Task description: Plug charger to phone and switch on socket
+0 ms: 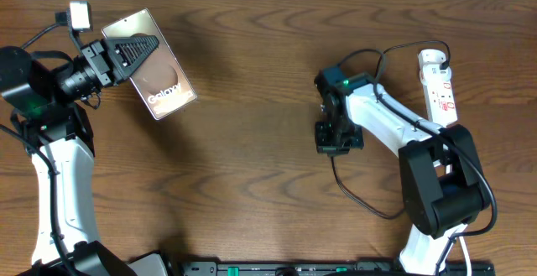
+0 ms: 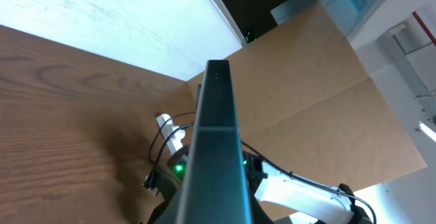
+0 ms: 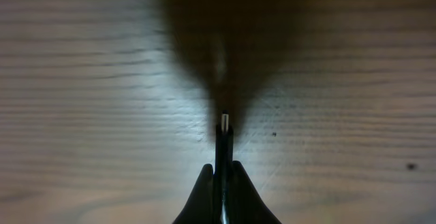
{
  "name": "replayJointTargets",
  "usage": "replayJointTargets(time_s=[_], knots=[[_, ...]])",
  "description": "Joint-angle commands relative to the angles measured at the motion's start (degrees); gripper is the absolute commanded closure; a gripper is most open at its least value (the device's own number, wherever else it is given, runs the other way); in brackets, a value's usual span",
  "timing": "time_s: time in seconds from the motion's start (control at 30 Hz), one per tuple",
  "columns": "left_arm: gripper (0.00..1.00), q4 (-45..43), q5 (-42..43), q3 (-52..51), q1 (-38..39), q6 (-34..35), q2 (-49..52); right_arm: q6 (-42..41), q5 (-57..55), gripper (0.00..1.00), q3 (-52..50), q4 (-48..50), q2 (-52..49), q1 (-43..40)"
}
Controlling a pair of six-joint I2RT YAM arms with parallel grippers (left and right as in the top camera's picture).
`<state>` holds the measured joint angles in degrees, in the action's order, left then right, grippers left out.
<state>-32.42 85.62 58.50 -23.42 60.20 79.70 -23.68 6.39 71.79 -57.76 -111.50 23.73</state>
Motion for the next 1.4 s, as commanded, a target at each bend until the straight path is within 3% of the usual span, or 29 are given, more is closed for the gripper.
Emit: replayJointTargets(time_s=[0.0,0.53,0.73,0.97,1.03,1.2,1.37], knots=[[0.93,-0.7,0.98,0.59,-0.02,0.52,-1.64,-1.14,-0.66,0.99,-3.78,1.03,0.76,0.33],[0.92,-0.7,1.38,0.59,-0.02,0.48,-1.64,-1.6,3.89,0.99,-8.61,5.97,0.76,0.2],[0.93,-0.7,1.38,0.59,-0.02,0.28,-1.64,9.81,23.89,0.99,1.36,5.57,1.14,-0.28],[0.93,-0.7,1.38,0.59,-0.02,0.04,-1.64,37.9,73.57,0.99,10.67,5.92,1.25,1.25],[0.93,-0.7,1.36,0.59,-0.02,0.04,-1.64,42.38,83.12,0.99,10.64,5.9,1.25,2.4],[0.93,-0.7,1.38,0.59,0.04,-0.74,-1.64,42.75,83.12,0.99,10.6,7.13,1.25,7.41],[0.93,-0.7,1.4,0.59,0.74,-2.23,-1.64,35.82,83.1,0.99,10.62,13.77,1.25,11.69]])
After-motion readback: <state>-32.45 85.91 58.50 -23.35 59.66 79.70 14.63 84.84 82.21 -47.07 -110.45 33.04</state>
